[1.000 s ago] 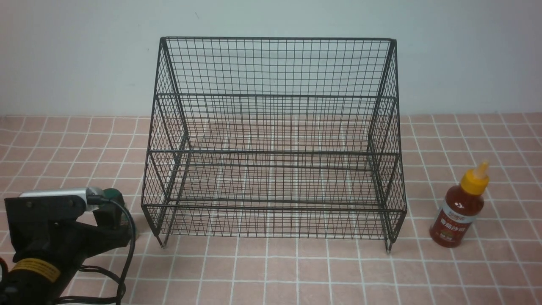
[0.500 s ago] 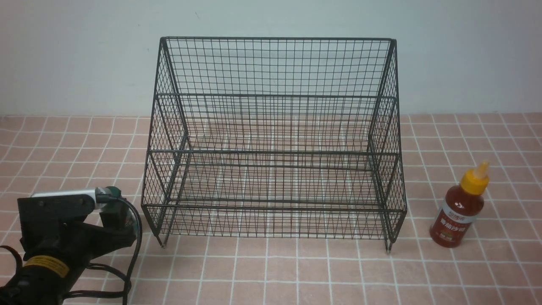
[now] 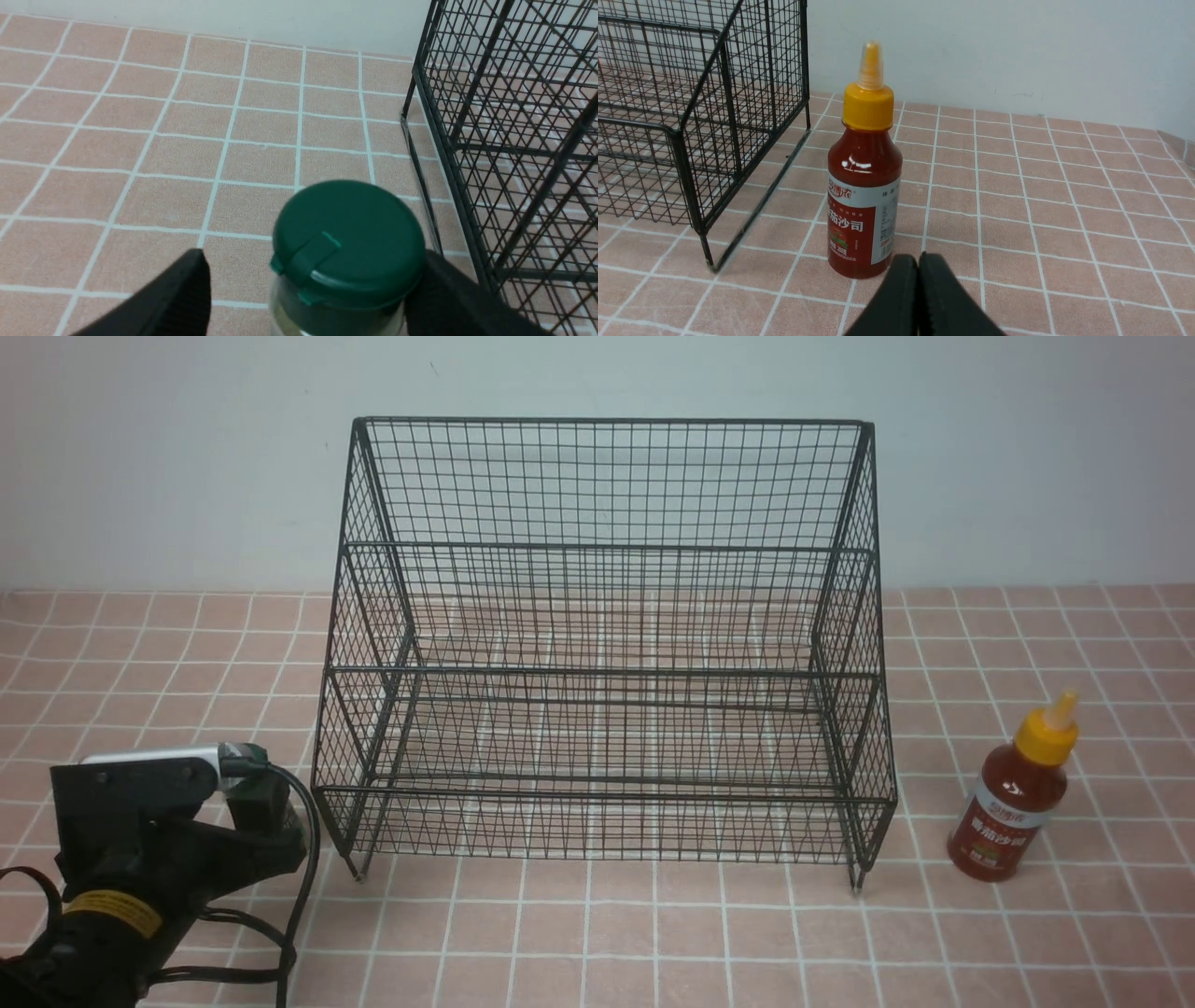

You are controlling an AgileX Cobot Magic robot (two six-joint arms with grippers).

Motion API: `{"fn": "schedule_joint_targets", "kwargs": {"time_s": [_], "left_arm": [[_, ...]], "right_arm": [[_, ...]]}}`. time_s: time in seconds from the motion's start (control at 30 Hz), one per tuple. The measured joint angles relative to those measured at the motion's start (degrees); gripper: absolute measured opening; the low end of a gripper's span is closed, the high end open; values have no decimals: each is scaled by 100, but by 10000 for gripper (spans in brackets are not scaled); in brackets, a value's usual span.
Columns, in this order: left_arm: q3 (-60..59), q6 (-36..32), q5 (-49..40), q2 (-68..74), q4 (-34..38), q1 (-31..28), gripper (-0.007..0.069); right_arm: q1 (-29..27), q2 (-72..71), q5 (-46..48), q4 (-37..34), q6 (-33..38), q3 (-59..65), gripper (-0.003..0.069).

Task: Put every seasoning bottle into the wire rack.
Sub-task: Use the left arm to grab the condiment bottle closest to it, then use the left arm to put the condiment bottle back on the shelf

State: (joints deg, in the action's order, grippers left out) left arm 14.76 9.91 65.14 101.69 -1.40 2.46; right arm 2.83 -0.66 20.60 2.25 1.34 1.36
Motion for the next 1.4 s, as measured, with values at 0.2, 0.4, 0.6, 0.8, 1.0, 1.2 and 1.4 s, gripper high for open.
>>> {"fn": "schedule_joint_targets", "kwargs": {"time_s": [0.2,0.4,0.6,0.8,1.0,1.2,1.4], "left_arm": [[228,0,0,0,-176,0,498],[423,0,-13,6,-178,0,392],[455,-42,-230,1,-151,0,300],[455,-60,-288,-63,-158,0,300],[422,-131,-722,-740,-147,0,300],[417,-503,-1786,-1862,-147,0,300],[407,-593,-3052,-3144,-147,0,300]], "right_arm": [[0,0,0,0,0,0,-9],[0,0,0,0,0,0,-9],[0,0,0,0,0,0,-9],[0,0,0,0,0,0,-9],[0,0,0,0,0,0,-9],[0,0,0,0,0,0,-9],[0,0,0,0,0,0,-9]]}}
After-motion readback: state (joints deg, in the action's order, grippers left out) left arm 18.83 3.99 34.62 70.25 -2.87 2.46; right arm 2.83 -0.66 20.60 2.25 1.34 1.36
